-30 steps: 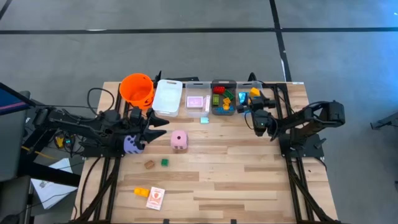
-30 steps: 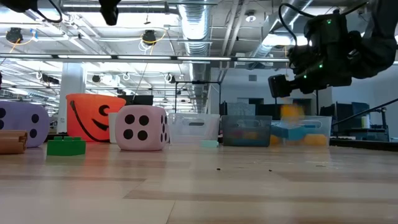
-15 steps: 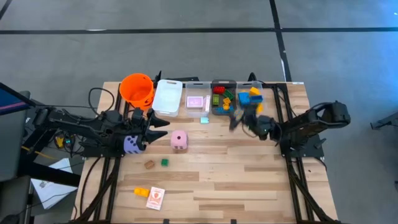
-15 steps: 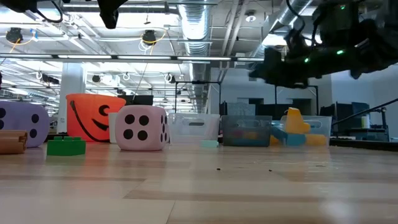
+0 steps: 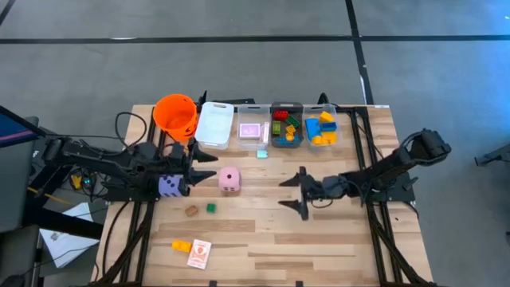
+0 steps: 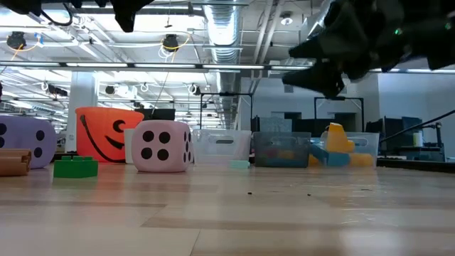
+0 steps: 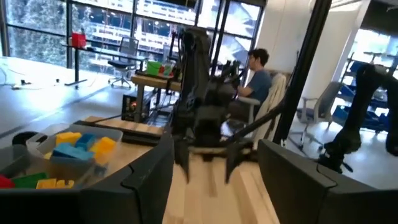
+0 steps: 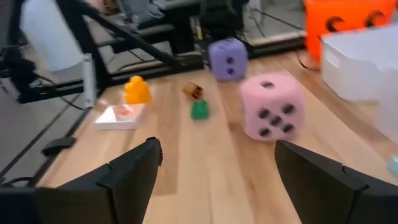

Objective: Pick & Place Toys
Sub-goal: Put the small brown game piece into the black bin

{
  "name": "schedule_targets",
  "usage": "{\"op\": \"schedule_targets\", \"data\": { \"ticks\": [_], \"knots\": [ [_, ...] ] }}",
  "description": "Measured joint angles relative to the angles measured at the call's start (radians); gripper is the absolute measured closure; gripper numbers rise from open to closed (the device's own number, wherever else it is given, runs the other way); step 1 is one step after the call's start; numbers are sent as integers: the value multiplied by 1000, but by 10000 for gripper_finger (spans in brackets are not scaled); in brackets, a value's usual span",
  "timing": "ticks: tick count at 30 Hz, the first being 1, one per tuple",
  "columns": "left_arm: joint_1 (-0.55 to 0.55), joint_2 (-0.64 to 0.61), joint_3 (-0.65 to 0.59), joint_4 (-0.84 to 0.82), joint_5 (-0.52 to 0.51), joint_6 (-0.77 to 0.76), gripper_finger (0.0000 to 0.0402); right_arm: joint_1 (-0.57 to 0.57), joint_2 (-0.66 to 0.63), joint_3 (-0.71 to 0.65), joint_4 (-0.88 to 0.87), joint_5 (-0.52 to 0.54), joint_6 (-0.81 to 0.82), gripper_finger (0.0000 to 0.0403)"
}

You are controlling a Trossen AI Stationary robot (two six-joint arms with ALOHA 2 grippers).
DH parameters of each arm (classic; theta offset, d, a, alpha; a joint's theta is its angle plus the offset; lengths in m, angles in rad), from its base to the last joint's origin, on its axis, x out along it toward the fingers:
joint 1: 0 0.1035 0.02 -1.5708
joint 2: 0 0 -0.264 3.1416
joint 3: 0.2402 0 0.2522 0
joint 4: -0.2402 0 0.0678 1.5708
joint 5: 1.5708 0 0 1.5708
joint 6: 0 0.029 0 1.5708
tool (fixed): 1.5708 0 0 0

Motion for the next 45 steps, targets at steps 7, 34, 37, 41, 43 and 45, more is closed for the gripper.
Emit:
{"op": "schedule_targets", "data": {
  "ticks": [7,34,37,41,43,45],
  "knots": [
    [0,0,0,-150,-2,76,243,56,0,22,-18,28,-26,92],
    [-1,0,0,-469,270,-236,227,53,674,399,339,-49,-168,92],
    [-1,0,0,-548,335,-317,172,53,668,467,212,-80,-213,92],
    [-21,9,0,-678,384,-492,130,51,661,539,52,-81,-270,92],
    [-48,22,0,-727,384,-564,127,47,661,567,-2,-81,-298,92],
    [-75,46,0,-771,384,-629,132,39,661,588,-46,-81,-314,92]
  ]
}}
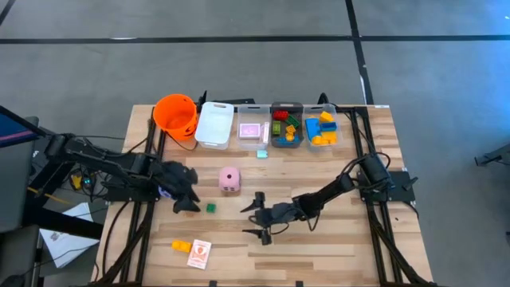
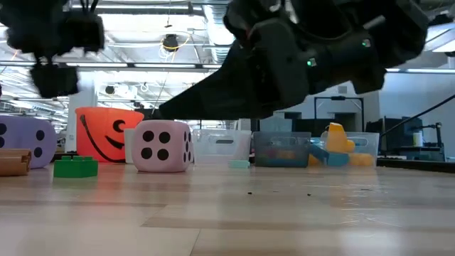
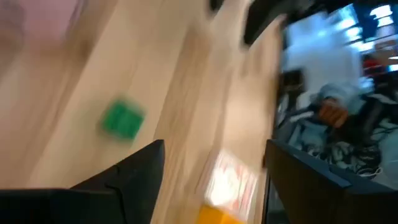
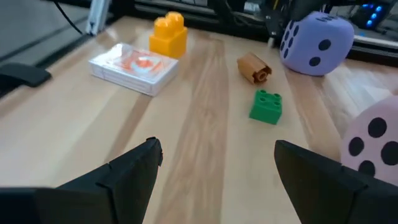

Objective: Pick & Place Toys
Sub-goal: Put the small brown game piece into the black bin

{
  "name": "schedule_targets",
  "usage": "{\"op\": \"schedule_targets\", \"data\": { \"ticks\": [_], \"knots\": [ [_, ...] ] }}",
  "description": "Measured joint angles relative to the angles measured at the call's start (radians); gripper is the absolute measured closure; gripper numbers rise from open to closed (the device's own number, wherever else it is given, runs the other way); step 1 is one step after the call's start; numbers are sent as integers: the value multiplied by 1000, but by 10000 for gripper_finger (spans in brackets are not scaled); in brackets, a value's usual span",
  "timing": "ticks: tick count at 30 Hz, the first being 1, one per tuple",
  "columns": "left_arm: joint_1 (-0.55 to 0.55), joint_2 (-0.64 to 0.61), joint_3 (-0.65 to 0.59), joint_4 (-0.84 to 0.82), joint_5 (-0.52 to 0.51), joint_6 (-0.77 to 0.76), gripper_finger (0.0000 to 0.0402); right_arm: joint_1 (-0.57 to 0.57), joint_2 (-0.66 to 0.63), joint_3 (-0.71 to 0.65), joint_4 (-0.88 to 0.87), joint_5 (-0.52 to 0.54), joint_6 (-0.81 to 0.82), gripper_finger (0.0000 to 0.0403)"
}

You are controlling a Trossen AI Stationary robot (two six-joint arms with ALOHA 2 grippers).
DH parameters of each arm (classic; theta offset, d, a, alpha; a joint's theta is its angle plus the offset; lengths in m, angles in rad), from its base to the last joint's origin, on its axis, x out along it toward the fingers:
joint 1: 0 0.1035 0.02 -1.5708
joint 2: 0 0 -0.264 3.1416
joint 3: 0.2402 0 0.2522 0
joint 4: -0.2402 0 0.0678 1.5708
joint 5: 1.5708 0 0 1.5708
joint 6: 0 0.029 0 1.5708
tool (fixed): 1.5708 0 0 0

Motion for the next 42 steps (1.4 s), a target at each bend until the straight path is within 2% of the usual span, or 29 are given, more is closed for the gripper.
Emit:
{"op": "schedule_targets", "data": {
  "ticks": [4,9,16,21,27,35,42],
  "knots": [
    [-60,64,0,-36,-1,-101,157,-19,0,24,-41,0,-5,92],
    [-127,151,0,-35,5,-142,191,-42,0,25,-47,0,-27,92],
    [-146,256,0,-68,5,-162,218,-53,0,25,-45,-2,-23,92],
    [-145,265,0,-80,37,-159,222,-47,0,25,-45,-4,-19,92],
    [-143,220,0,-105,40,-170,218,-37,0,25,-45,-4,-18,92],
    [-143,206,4,-208,-63,-182,231,-37,0,25,-45,-4,8,92],
    [-143,206,4,-225,-238,-182,242,-37,-1,25,-45,-4,8,92]
  ]
}}
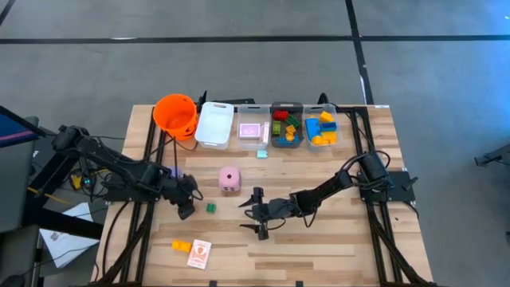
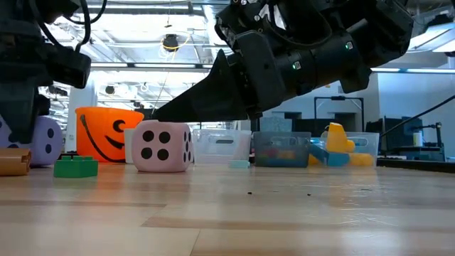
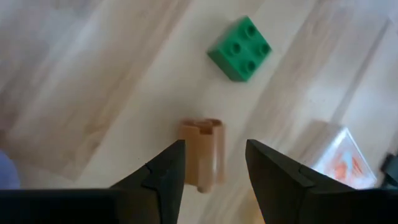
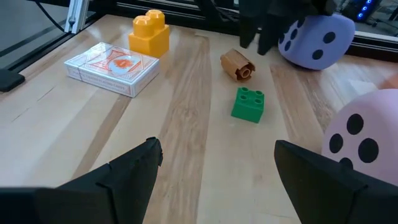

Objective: Pick & Place Toys
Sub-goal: Put the small brown game piece into the black bin

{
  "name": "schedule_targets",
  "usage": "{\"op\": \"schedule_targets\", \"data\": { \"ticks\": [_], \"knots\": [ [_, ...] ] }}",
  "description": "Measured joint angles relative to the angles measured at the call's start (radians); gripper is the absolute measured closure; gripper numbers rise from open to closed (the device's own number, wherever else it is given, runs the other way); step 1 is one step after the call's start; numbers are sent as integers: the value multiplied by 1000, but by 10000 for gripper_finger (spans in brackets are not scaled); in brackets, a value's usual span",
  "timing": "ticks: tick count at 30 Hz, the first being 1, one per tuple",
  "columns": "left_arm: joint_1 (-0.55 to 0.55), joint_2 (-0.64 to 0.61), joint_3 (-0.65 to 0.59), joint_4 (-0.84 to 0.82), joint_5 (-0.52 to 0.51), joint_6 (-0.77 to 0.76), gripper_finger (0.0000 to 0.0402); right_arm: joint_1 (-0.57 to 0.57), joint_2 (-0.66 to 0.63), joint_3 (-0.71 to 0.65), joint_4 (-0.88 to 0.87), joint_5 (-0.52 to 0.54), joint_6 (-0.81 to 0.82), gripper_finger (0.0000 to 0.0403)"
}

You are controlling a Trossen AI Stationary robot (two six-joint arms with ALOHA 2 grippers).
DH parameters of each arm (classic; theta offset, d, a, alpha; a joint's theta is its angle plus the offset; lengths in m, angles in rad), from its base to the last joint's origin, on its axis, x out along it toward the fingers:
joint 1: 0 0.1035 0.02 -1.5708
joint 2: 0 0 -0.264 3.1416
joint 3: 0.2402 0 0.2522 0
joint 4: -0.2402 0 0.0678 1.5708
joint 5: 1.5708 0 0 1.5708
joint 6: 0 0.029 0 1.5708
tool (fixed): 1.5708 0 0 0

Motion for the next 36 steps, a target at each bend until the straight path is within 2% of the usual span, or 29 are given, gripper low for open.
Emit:
{"op": "schedule_targets", "data": {
  "ticks": [8,11,18,24,29,36],
  "knots": [
    [-3,3,-3,-4,-31,51,245,0,0,0,-4,0,21,92],
    [-3,5,-8,29,-19,124,245,1,0,0,-11,-1,51,92],
    [-2,5,-7,126,-18,167,238,1,-1,-1,-67,-3,62,92],
    [-2,4,-7,18,-20,160,231,5,-1,-1,-79,-3,90,92],
    [-2,4,-6,-85,-45,145,209,7,-1,-1,-80,-3,90,92],
    [-2,4,-6,-39,-43,125,156,6,-1,-1,-80,-3,89,92]
  ]
}}
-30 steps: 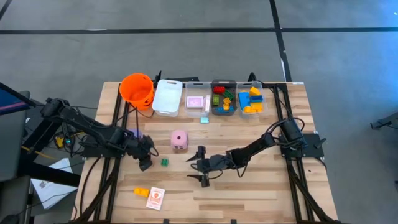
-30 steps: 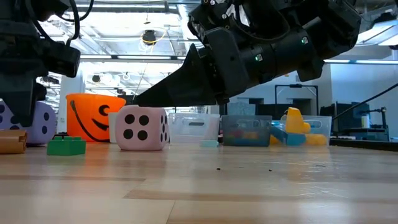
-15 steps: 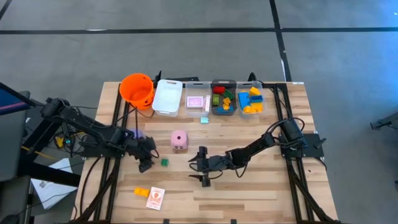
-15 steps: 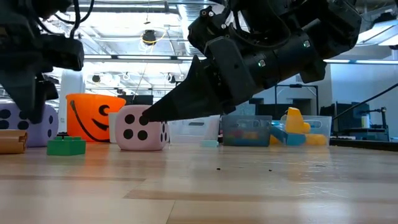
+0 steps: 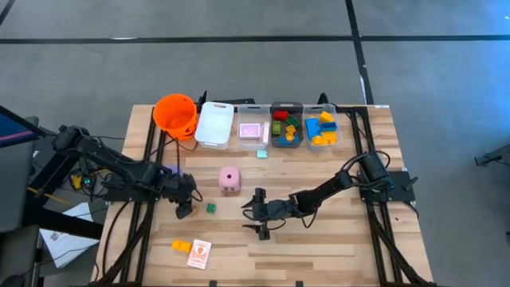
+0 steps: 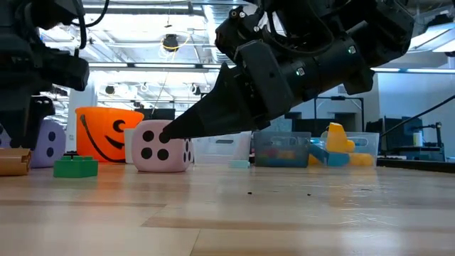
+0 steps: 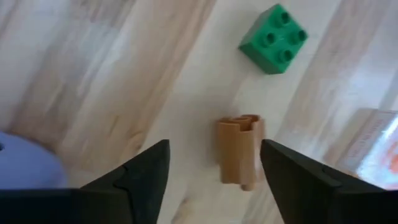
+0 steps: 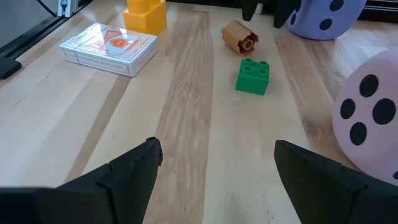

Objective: Pick & Place Toys
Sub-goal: Put the small brown game piece into the black bin

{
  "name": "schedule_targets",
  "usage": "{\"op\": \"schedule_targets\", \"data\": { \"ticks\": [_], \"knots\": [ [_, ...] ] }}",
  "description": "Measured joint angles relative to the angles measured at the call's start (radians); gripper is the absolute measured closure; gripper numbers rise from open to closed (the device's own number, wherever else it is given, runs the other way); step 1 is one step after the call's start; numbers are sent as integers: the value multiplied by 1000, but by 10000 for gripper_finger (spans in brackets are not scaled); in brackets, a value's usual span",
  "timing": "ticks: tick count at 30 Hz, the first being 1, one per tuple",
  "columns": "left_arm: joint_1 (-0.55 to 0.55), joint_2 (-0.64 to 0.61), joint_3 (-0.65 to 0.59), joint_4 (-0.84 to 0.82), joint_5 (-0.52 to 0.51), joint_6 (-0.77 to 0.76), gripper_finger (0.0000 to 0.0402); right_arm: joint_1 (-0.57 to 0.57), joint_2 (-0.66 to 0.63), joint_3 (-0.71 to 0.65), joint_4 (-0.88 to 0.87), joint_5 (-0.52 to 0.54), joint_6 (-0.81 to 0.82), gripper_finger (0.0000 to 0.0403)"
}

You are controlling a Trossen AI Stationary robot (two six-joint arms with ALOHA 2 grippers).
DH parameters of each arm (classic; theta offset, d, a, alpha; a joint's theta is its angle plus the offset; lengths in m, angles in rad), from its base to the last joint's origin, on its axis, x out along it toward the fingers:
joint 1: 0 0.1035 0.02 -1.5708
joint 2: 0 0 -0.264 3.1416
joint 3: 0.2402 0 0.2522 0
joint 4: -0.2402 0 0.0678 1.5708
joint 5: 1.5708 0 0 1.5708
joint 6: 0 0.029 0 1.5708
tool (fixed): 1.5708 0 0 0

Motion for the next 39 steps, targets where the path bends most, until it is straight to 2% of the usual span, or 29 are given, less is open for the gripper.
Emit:
{"op": "schedule_targets", "data": {
  "ticks": [5,9,31,39],
  "knots": [
    [0,0,1,21,18,0,121,0,0,0,-3,0,0,92],
    [0,0,-10,33,16,-17,107,0,0,0,-4,0,0,92],
    [-23,0,-40,81,13,-53,105,0,0,0,-3,0,-2,92],
    [-95,88,-30,99,-1,-82,105,0,0,0,-3,0,-2,92]
  ]
}}
